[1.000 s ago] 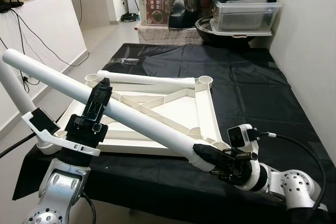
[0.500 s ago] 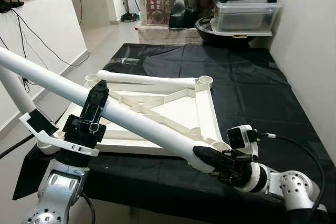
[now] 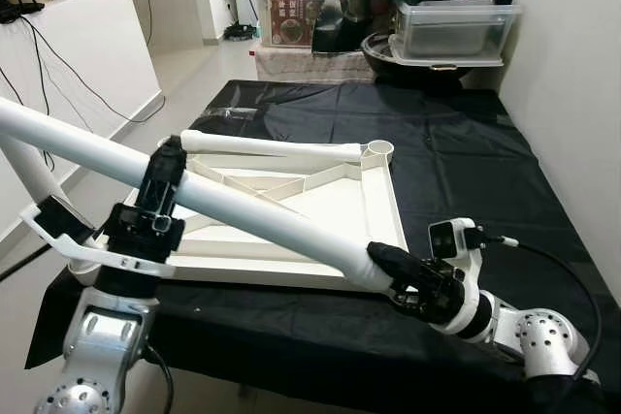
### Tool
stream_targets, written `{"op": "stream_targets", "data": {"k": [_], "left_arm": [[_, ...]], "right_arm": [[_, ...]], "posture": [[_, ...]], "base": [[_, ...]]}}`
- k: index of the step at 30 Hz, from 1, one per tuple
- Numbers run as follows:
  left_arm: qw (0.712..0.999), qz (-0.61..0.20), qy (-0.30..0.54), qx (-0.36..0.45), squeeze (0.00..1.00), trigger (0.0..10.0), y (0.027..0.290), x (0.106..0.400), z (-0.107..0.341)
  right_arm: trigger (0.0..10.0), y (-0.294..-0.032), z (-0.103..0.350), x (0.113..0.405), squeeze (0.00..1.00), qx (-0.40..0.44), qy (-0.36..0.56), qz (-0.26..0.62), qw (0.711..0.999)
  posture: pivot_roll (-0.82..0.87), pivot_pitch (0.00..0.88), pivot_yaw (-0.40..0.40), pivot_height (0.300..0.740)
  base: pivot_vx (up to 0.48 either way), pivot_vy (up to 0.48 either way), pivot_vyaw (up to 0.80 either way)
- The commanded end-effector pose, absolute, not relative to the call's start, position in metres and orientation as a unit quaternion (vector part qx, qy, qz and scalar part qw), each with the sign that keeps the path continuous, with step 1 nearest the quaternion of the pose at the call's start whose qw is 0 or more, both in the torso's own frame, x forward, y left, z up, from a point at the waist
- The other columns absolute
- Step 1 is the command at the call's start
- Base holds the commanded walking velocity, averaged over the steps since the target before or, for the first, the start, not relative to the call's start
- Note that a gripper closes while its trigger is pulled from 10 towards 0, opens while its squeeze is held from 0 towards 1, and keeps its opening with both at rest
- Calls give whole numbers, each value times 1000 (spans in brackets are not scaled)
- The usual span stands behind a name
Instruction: Building children table
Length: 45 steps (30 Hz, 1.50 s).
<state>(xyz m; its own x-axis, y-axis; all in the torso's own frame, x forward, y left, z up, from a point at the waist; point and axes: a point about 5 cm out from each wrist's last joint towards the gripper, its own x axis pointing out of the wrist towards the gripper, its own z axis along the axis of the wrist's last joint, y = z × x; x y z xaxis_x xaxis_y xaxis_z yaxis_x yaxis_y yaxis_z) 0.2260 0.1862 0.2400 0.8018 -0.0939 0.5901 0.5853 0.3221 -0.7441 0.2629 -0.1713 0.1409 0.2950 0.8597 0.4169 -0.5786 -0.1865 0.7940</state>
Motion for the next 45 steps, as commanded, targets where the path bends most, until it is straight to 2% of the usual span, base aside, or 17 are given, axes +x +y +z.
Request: {"op": "stream_targets", "data": {"k": [1, 2, 3, 7, 8, 9, 12, 14, 16, 22, 25, 28, 29, 31, 32, 38, 45], "left_arm": [[762, -231, -241, -554, 0, 0, 187, 225, 248], [763, -229, -245, -553, 0, 0, 190, 226, 251], [768, -230, -249, -543, 0, 0, 194, 228, 255], [781, -230, -253, -522, 0, 0, 200, 230, 262], [788, -234, -256, -509, 0, 157, 202, 231, 266], [801, -235, -253, -490, 0, 10000, 204, 232, 270], [809, -235, -250, -477, 0, 10000, 205, 233, 273], [825, -238, -247, -450, 0, 10000, 204, 236, 278], [834, -239, -244, -434, 0, 10000, 201, 238, 280], [848, -239, -228, -414, 0, 10000, 195, 244, 280], [848, -239, -228, -414, 0, 10000, 195, 244, 280], [862, -242, -213, -391, 0, 10000, 190, 249, 281], [862, -242, -213, -391, 0, 10000, 190, 249, 281], [875, -241, -205, -367, 0, 10000, 187, 251, 280], [903, -215, -199, -313, 0, 10000, 185, 256, 278], [943, -178, -196, -204, 0, 10000, 174, 264, 275], [953, -164, -197, -163, 0, 10000, 171, 267, 272]], "right_arm": [[10000, -174, 130, 263, 941, 510, 162, 550, 642], [10000, -176, 127, 262, 941, 508, 166, 546, 645], [10000, -179, 124, 261, 0, 505, 173, 539, 651], [10000, -183, 120, 260, 0, 501, 175, 532, 660], [10000, -187, 118, 262, 0, 495, 173, 519, 675], [10000, -191, 113, 270, 0, 478, 174, 485, 711], [10000, -194, 109, 276, 0, 466, 175, 459, 736], [10000, -207, 110, 299, 0, 439, 141, 372, 806], [10000, -216, 118, 315, 0, 421, 103, 312, 846], [10000, -220, 140, 339, 0, 360, 45, 231, 903], [10000, -220, 140, 339, 0, 360, 45, 231, 903], [10000, -204, 153, 351, 0, 259, 28, 203, 944], [10000, -204, 153, 351, 0, 259, 28, 203, 944], [10000, -191, 159, 352, 0, 211, 16, 211, 954], [10000, -179, 164, 352, 0, 170, 3, 219, 961], [10000, -151, 173, 349, 0, 111, -27, 238, 965], [10000, -142, 175, 348, 0, 113, -38, 252, 960]], "posture": [[-2, 0, 13, 740], [-2, 0, 13, 740], [-2, 0, 8, 740], [-2, 0, 8, 740], [-2, 0, 8, 740], [3, 0, 5, 740], [3, 0, 5, 740], [-2, 0, 9, 740], [-2, 0, 9, 740], [-9, 0, 10, 740], [-9, 0, 10, 740], [-5, 0, 14, 740], [-5, 0, 14, 740], [-5, 0, 14, 740], [-5, 0, 14, 740], [-5, 0, 14, 740], [-11, 0, 14, 740]], "base": [[0, 0, 0], [0, 0, 0], [0, 0, 0], [0, 0, 0], [0, 0, 0], [0, 0, 0], [0, 0, 0], [0, 0, 0], [0, 0, 0], [0, 0, 0], [0, 0, 0], [0, 0, -521], [0, 0, -788], [0, 0, -781], [0, 0, -775], [0, 0, -770], [0, 0, -764]]}}
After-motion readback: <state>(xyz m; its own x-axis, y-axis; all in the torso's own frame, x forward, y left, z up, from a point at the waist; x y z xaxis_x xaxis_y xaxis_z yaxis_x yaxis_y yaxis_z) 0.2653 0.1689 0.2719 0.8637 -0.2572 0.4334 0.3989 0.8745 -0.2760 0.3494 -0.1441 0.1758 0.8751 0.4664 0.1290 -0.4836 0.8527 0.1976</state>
